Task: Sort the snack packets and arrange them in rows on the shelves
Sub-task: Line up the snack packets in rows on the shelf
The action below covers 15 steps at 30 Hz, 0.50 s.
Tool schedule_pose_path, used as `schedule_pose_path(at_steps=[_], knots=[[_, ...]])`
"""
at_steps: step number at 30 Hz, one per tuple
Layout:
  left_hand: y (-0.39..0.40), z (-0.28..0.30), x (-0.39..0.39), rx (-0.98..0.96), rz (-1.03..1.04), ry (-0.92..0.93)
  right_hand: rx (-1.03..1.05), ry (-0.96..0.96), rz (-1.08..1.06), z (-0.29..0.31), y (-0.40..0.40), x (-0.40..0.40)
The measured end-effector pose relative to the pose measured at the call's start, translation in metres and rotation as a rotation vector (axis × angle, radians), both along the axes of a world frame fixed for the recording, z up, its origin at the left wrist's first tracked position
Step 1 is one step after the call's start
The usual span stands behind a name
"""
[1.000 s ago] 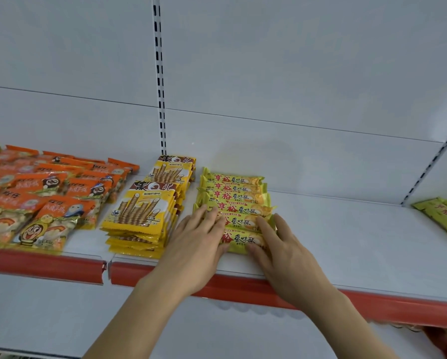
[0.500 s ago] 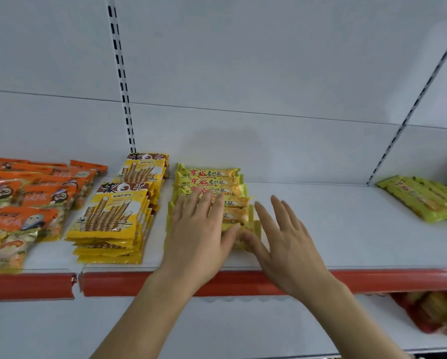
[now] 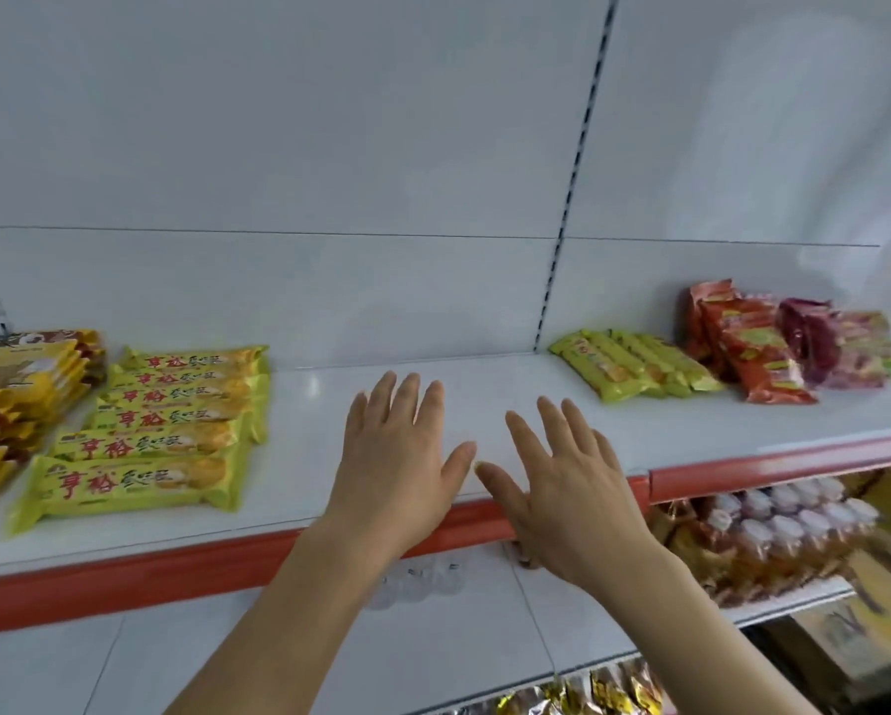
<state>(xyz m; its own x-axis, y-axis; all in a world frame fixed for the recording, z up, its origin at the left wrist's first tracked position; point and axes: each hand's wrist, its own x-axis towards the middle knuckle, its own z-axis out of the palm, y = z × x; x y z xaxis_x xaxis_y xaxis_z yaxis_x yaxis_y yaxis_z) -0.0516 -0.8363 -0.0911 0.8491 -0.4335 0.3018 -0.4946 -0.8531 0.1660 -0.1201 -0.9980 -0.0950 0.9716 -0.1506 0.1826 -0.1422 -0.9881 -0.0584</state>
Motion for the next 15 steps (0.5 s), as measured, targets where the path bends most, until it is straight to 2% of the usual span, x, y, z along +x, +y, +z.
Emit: schedule_pose_path(at_steps=[7, 15], knots=[[-0.126, 0.007, -0.008, 0.061, -0.100, 0.059, 0.016, -0.016, -0.109, 0.014, -0.133, -0.015], [-0.216, 0.009, 0.048, 0.002, -0.182, 0.180, 0.121, -0.069, -0.207, -0.001, -0.224, 0.035]])
